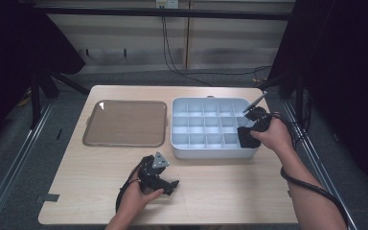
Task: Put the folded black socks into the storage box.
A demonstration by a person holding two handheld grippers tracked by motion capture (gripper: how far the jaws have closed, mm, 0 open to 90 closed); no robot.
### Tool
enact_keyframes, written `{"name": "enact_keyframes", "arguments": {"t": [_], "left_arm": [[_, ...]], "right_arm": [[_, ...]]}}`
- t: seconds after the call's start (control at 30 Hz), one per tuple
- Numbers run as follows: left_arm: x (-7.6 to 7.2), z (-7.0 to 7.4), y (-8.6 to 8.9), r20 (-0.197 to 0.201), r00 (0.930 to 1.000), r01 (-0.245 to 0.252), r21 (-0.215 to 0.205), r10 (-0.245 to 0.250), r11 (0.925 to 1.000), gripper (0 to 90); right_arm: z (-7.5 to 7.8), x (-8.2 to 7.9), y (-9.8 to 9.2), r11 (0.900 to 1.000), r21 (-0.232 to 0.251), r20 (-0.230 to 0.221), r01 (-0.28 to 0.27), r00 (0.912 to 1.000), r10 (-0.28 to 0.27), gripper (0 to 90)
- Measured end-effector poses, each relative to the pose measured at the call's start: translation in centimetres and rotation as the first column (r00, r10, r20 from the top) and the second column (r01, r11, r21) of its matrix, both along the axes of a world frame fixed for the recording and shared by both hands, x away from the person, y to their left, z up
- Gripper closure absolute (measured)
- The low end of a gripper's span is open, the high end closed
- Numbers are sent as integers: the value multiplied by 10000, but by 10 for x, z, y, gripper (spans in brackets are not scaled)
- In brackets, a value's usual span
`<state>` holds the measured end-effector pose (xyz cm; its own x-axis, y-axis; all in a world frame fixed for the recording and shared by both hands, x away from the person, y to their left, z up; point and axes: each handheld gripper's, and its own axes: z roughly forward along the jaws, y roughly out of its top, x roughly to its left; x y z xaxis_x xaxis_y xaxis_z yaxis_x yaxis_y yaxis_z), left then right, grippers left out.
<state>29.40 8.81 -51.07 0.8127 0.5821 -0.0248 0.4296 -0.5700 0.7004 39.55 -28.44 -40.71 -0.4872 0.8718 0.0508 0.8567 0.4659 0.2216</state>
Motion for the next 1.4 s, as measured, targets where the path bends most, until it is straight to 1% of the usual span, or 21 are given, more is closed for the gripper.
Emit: {"name": "enact_keyframes", "arguments": {"t": [0.13,0.2,0.3,0.47,0.5,0.53,0.57,0.6,0.63,0.67,0.7,0.73,0.8,0.87,0.93,1.27,1.3,1.4], "left_arm": [[0,0,0,1,10000,2,6,-2,10000,0],[0,0,0,0,10000,6,-22,-6,10000,0],[0,0,0,-2,10000,-3,0,3,10000,0],[0,0,0,-4,10000,5,-23,-5,10000,0],[0,0,0,0,10000,-3,0,3,10000,0],[0,0,0,0,10000,-3,-3,3,10000,0],[0,0,0,-2,10000,5,-20,-5,10000,0],[0,0,0,-42,10000,-15,-62,15,10000,0],[0,0,0,-38,10000,-11,-55,11,10000,0],[0,0,0,-68,10000,-23,-41,23,10000,0],[0,0,0,-59,10000,47,40,-47,10000,0],[0,0,0,-58,10000,42,31,-42,10000,0],[0,0,0,-57,10000,43,33,-43,10000,0],[0,0,0,-74,10000,16,12,-16,10000,0],[0,0,0,-72,10000,4,-2,-4,10000,0],[0,0,0,-69,10000,18,14,-18,10000,0],[0,0,0,-70,10000,17,13,-17,10000,0],[0,0,0,-69,10000,17,11,-17,10000,0]], "right_arm": [[-4,-1,-1,10000,-65,-55,67,10000,-68,900],[-6,-1,-4,10000,-12,-110,92,9999,-92,900],[-7,-2,-4,9999,81,-65,123,9999,-122,900],[-10,-2,-2,9998,-200,-120,77,9999,-80,900],[-12,-2,-3,9997,-243,-196,66,9998,-71,900],[-14,-2,-3,9997,-253,-142,55,9999,-59,900],[-17,-2,-4,9993,-365,-233,71,9997,-79,900],[-22,-3,-4,9985,-551,-389,-62,9992,40,900],[-29,-3,-4,9985,-532,-440,-124,9990,101,900],[-32,-4,-4,9988,-475,-480,-66,9988,43,900],[-37,-5,-4,9994,-355,-477,-17,9989,0,900],[-38,-5,-5,9998,-197,-397,21,9992,-29,900],[-38,-6,-6,10000,-93,-401,-16,9992,12,900],[-38,-5,-6,9999,-164,-430,-44,9991,36,900],[-39,-5,-5,9999,-136,-412,-38,9991,33,900],[-41,-5,-4,9995,-318,-356,-77,9993,66,900],[-41,-5,-2,9989,-457,-390,-105,9992,87,900],[-41,-5,-2,9985,-516,-372,-162,9992,142,900]]}}
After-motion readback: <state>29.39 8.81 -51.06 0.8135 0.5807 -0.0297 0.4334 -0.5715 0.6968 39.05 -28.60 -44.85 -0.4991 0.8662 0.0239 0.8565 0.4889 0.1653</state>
